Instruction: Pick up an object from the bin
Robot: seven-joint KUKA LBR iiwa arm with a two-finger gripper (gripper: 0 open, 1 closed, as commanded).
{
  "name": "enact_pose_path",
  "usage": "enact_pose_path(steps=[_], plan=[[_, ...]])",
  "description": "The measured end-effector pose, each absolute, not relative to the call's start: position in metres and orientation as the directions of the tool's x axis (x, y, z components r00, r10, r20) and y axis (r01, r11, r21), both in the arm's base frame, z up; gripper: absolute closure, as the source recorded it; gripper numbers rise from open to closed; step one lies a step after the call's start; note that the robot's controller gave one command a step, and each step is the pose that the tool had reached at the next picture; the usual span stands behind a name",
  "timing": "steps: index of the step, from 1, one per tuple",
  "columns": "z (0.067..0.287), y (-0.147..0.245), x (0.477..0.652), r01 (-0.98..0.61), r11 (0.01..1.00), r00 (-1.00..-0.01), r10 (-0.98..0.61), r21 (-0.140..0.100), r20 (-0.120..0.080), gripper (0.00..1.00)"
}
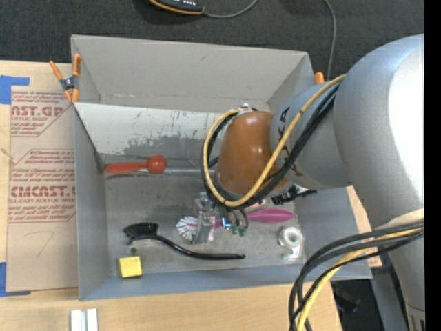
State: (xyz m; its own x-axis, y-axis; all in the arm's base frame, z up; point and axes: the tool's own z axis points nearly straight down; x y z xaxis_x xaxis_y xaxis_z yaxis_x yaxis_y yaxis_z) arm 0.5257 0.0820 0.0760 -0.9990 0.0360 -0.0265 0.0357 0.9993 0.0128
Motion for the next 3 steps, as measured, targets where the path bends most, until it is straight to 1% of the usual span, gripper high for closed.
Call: enact_pose_path(steps=[1, 2, 3], plan=[[0.071, 0.074, 0.52, 0.007, 1.0, -1.0, 0.007, 0.012, -0.022, 0.0], [0.071, 0.074, 0.519, 0.006, 1.0, -1.0, 0.006, 0.012, -0.022, 0.0], [0.08, 0.152, 0.501, 0.172, 0.985, -0.985, 0.172, 0.016, -0.019, 0.0]])
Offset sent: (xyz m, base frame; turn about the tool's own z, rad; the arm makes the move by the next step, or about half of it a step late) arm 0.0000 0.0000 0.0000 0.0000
